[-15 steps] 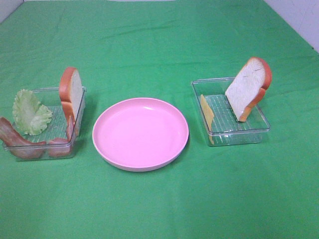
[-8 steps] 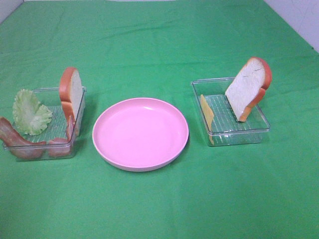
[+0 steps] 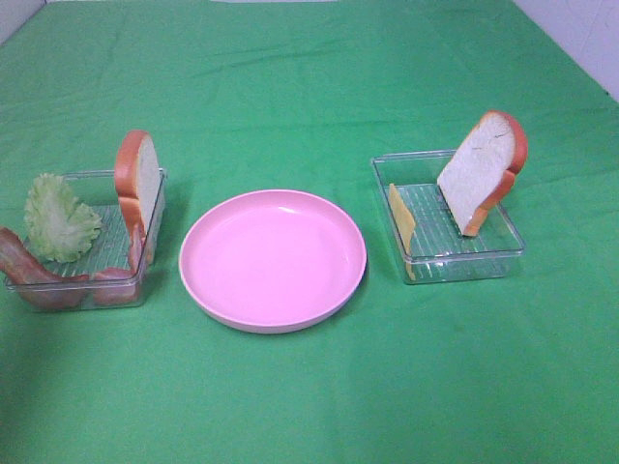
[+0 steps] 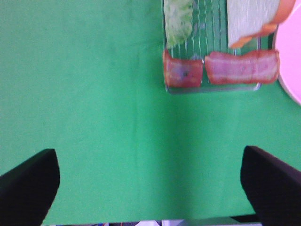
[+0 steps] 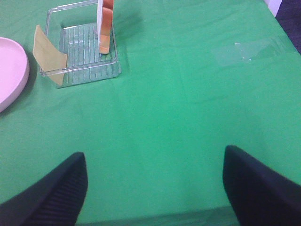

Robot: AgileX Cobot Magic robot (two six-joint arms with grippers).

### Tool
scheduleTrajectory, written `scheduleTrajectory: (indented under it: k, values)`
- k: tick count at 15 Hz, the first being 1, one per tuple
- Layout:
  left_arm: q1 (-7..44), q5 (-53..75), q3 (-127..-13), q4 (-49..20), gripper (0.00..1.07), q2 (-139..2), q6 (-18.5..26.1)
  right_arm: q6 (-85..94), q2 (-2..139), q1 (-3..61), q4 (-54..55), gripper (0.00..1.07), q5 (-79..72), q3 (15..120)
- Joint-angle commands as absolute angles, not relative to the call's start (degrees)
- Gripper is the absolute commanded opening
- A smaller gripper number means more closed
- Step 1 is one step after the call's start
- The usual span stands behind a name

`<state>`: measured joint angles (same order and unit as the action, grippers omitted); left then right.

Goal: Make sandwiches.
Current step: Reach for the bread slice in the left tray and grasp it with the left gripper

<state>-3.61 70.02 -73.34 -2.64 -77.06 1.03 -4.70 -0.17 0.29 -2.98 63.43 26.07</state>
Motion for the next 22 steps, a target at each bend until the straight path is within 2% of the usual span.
scheduleTrajectory:
  k: [1, 3, 6, 8, 10, 13, 22]
  values:
    - [-1.5, 75.6, -80.8, -2.9, 0.98, -84.4, 1.0, -4.2, -2.1, 0.1, -2.8, 0.77, 63.2, 26.0]
    - [3.8, 75.6, -88.2, -2.8, 0.98, -92.2, 0.0, -4.2, -2.1, 0.1, -2.8, 0.77, 63.2, 26.0]
    - [10.8, 75.6, -96.7, -2.8, 0.98, -103.2, -4.2, -4.2, -2.1, 0.1, -2.8, 0.77, 63.2, 26.0]
    - [13.9, 75.6, -100.4, -2.8, 0.98, -110.0, -6.1, -4.2, -2.1, 0.1, -2.8, 0.77, 63.2, 26.0]
    - [15.2, 75.5, -102.4, -2.8, 0.98, -114.8, -8.7, -4.2, -2.1, 0.1, -2.8, 0.77, 63.2, 26.0]
    - [15.6, 74.5, -105.0, -2.8, 0.98, -121.4, -10.2, -4.2, -2.1, 0.1, -2.8, 0.77, 63.2, 26.0]
    - [15.6, 69.0, -106.4, -3.7, 0.98, -128.2, -6.0, -4.2, -2.1, 0.1, -2.8, 0.77, 63.2, 26.0]
